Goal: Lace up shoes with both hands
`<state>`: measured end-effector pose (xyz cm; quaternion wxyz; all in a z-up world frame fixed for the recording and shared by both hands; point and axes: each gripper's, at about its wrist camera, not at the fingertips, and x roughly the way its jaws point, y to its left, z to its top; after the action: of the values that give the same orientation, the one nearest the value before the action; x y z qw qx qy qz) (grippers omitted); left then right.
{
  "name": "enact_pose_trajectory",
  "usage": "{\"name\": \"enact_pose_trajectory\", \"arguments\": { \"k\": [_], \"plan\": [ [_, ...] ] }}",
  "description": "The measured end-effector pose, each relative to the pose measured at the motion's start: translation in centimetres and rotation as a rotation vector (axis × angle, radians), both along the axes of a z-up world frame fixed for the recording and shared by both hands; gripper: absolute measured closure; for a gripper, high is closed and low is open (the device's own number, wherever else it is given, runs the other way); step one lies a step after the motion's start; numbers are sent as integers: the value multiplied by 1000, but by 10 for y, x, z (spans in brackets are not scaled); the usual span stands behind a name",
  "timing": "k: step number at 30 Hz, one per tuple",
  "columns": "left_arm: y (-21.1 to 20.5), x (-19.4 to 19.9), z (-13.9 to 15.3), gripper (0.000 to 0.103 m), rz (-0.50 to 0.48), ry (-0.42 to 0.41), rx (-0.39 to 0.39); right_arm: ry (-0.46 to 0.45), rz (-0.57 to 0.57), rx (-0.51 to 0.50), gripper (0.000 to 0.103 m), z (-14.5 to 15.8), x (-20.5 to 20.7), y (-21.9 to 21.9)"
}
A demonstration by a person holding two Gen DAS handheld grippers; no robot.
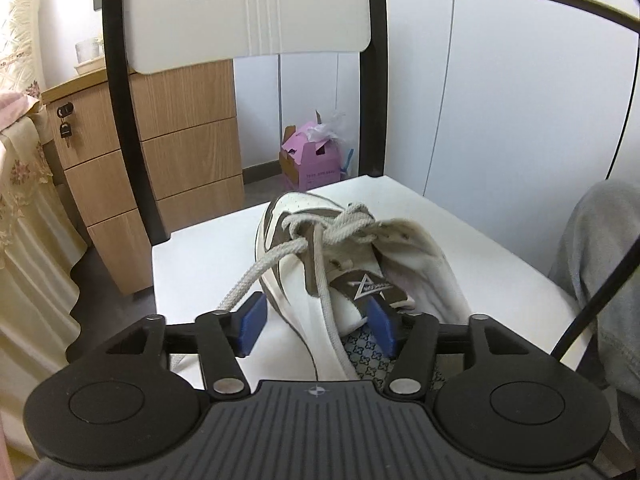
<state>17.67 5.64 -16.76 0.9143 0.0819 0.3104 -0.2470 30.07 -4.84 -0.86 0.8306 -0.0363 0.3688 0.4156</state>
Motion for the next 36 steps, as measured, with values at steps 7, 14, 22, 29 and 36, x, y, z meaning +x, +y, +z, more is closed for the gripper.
{"name": "enact_pose_trajectory", "arguments": {
  "k": [7, 14, 22, 29, 36],
  "plan": [
    [16, -8, 17, 25, 34, -28, -96, -54, -339, 80, 0, -35, -16, -95],
    [40, -16, 32, 15, 128, -47, -231, 1, -614, 149, 0, -103, -40, -143],
    [75, -1, 31, 13, 379, 34, -427, 48, -548, 202, 0, -150, -68, -133],
    [95, 13, 22, 14, 530, 150, -619, 43, -480, 136, 0, -167, -68, -126],
    [108, 24, 8, 21, 615, 237, -746, 98, -510, 86, 0, -185, -56, -138]
  ]
}}
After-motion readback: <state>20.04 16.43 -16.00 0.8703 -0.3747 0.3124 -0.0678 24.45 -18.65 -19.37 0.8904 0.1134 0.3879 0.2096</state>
